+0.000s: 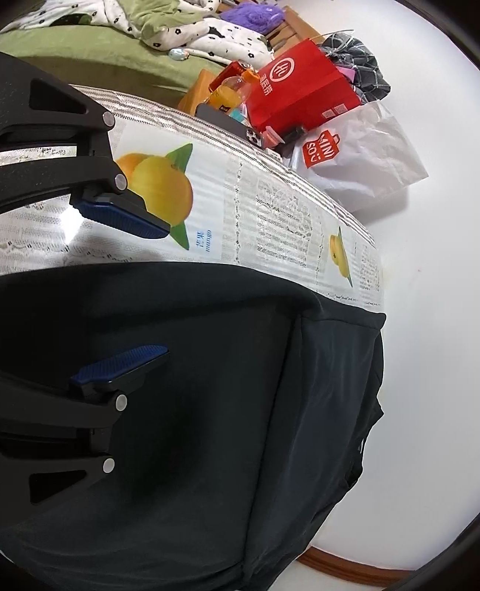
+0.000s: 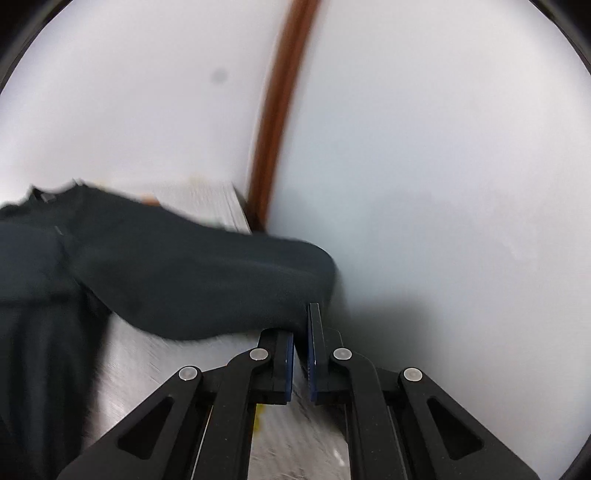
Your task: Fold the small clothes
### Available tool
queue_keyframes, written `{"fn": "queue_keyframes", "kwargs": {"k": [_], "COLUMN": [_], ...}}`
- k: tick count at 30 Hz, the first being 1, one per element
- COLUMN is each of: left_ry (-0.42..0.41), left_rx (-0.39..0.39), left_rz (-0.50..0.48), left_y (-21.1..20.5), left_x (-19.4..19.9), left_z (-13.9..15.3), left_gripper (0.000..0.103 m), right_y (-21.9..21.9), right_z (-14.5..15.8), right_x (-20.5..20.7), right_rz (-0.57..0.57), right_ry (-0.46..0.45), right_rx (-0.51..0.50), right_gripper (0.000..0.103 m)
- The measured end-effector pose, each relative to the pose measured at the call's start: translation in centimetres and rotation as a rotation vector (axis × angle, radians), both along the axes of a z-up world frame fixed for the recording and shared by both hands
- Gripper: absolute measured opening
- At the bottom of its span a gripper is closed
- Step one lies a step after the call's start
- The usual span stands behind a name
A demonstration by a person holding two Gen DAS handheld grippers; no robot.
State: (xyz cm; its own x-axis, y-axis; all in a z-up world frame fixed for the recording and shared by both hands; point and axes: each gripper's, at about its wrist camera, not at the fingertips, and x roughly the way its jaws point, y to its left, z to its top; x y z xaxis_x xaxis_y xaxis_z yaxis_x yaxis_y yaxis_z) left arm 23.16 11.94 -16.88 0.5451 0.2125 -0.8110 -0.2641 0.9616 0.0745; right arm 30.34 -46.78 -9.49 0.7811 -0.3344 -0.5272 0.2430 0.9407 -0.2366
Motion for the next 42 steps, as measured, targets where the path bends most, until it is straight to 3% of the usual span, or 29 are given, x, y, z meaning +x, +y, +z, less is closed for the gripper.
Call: {"fn": "queue_keyframes", "kwargs": {"k": [6,11,13,17,19,22,24,25,26,28,30,35,42], "left_ry": [0.002,-0.021,-0.023,-0.030,-0.031,-0.032,-0.032,-0.033,-0.035,-0.032,-0.025,-0.026,-0.095], "left_rx": [-0.065,-0.104,-0.090,-0.084,-0.086,-0.081,-0.074,-0.074,-0.076,-0.074,-0.079,-0.102,-0.049], "left_rz": [-0.004,-0.004,-0.014,-0.014,-0.016,-0.020,-0.022,-0.020,-0.021,-0.023,-0.020,-0.063,-0.190], "left_y": [1.3,1.7,1.4,1.3,1.3,1.1,1.0,1.1,1.1,1.1,1.1,0.1,-6.1], "left_x": [-0.7,-0.9,-0.9,-1.0,-1.0,-1.0,-1.0,-1.0,-1.0,-0.9,-0.9,-1.4,-1.4], "left_z": [-0.9,-1.2,-1.3,-1.4,-1.4,-1.4,-1.5,-1.5,-1.5,-1.5,-1.3,0.1,4.9], "left_gripper": [0.060,0.067,0.068,0.070,0.071,0.072,0.074,0.075,0.075,0.075,0.075,0.075,0.075], "right_y": [9.7,21.7,26.4,34.8,38.0,39.5,38.4,37.5,36.8,34.5,32.0,23.3,11.7], "right_z": [6.0,7.1,6.1,1.3,-3.2,-7.5,-8.6,-8.3,-8.2,-6.4,-5.0,-2.5,-4.5], "right_x": [2.2,4.7,5.4,8.1,10.5,11.2,11.0,10.2,9.6,7.2,5.4,2.4,0.0], "right_rz": [0.174,0.380,0.443,0.535,0.556,0.553,0.560,0.557,0.557,0.567,0.563,0.447,0.222], "right_ry": [-0.089,-0.106,-0.094,-0.021,0.088,0.240,0.275,0.269,0.262,0.222,0.169,0.140,0.186], "right_rx": [0.060,0.080,0.048,-0.040,-0.066,-0.079,-0.051,-0.042,-0.027,0.023,0.063,0.166,0.208], "right_gripper": [0.006,0.006,0.006,0.007,0.007,0.008,0.012,0.022,0.044,0.071,0.071,0.072,0.071]}}
